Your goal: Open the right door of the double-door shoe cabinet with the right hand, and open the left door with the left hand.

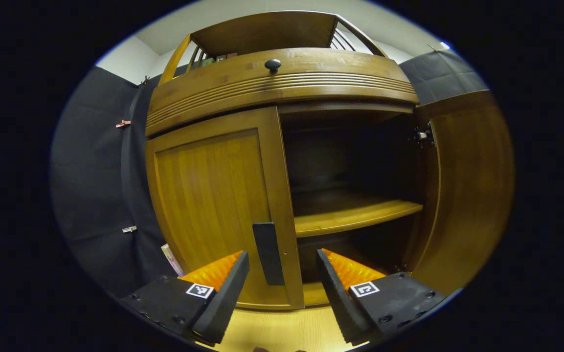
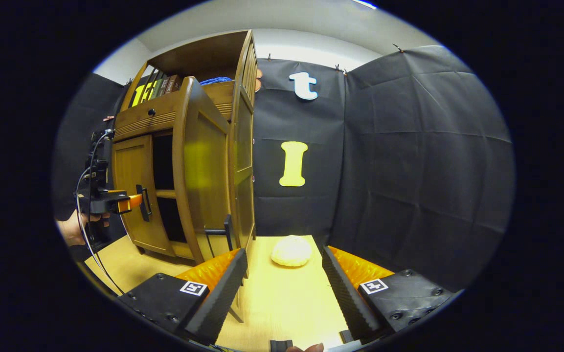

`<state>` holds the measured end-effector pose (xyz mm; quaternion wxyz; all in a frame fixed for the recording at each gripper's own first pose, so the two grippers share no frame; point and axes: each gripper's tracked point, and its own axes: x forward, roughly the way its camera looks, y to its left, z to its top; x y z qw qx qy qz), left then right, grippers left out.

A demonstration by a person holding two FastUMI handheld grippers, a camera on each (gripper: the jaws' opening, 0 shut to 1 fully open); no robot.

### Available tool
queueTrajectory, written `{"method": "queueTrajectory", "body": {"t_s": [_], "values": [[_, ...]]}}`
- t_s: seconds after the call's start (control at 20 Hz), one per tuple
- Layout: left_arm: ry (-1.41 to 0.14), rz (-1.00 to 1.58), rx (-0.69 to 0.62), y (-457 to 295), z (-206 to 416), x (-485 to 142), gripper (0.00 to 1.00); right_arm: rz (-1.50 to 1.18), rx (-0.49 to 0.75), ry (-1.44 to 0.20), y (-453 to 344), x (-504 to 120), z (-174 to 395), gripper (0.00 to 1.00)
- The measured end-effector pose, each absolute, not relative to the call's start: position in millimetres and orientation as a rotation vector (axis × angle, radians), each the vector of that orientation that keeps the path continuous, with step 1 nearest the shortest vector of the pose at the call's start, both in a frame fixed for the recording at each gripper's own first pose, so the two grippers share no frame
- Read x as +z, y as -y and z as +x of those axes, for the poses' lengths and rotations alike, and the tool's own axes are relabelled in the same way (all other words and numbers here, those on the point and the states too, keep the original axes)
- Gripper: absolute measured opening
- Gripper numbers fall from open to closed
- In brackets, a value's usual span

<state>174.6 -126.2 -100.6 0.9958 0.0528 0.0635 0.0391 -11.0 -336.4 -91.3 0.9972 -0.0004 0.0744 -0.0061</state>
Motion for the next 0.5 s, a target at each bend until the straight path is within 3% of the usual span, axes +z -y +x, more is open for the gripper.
{"method": "queueTrajectory", "body": {"t_s": [0.1, 0.15, 0.5], "values": [[-0.133, 0.091, 0.103, 117, 187, -108, 0.84, 0.017, -0.027, -0.156, 340, -90, -14, 1.00], [-0.140, 0.085, 0.115, 111, 195, -113, 0.78, 0.025, -0.037, -0.154, 343, -89, -16, 1.00], [-0.176, 0.061, 0.145, 93, 228, -136, 0.71, 0.050, -0.098, -0.158, 361, -86, -23, 0.94]]}}
